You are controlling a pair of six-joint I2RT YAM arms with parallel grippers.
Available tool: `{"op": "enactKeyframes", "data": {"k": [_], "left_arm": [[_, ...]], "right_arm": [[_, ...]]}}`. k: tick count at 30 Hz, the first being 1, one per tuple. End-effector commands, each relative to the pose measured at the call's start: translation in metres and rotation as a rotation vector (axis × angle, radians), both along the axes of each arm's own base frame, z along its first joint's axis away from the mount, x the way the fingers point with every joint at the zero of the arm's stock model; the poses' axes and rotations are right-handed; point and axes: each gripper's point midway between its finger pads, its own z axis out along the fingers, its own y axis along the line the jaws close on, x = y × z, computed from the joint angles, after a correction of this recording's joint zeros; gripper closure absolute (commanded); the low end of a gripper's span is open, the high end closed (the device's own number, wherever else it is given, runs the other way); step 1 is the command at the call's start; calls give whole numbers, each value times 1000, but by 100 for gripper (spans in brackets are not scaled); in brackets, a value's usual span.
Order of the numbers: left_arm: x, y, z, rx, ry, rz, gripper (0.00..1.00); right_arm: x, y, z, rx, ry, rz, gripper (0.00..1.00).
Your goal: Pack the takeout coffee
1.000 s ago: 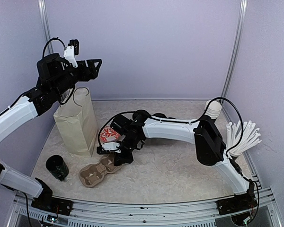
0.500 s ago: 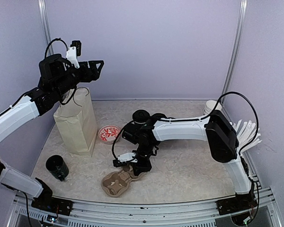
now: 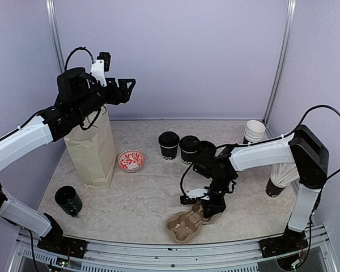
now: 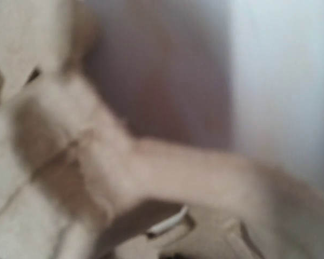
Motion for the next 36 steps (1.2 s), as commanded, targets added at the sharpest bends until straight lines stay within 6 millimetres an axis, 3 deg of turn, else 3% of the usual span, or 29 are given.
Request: {"op": "enactKeyframes", "data": {"k": [1, 4, 7, 11, 19, 23, 25, 29, 32, 36], "left_arm": [[3, -13, -14, 64, 18, 0, 14], [5, -18, -18, 76, 31, -5, 14], [7, -20, -22, 80, 37, -7, 14], [7, -21, -24, 84, 41, -8, 14], [2, -28, -25, 106, 36, -14, 14], [-1, -32, -26, 123, 33, -16, 13], [-2, -34, -26, 125, 32, -18, 13], [-1, -36, -27, 129, 37, -21, 13], [-1, -37, -28, 132, 40, -23, 13], [-1, -36, -27, 131, 39, -18, 13]], "right_arm": [[-4, -55, -13, -89, 40, -89, 95], [-24, -62, -1, -43, 102, -40, 93], [-34, -51, 19, 37, 168, -15, 91], [-13, -34, 23, 62, 108, -11, 91], [28, -24, 5, 68, 46, -76, 92], [62, -40, 4, 82, 18, -213, 92], [76, -48, 13, 103, -10, -274, 92], [91, -72, 24, 104, -44, -392, 92], [84, -89, 25, 75, -27, -425, 91], [65, -94, 24, 66, 27, -413, 89]]}}
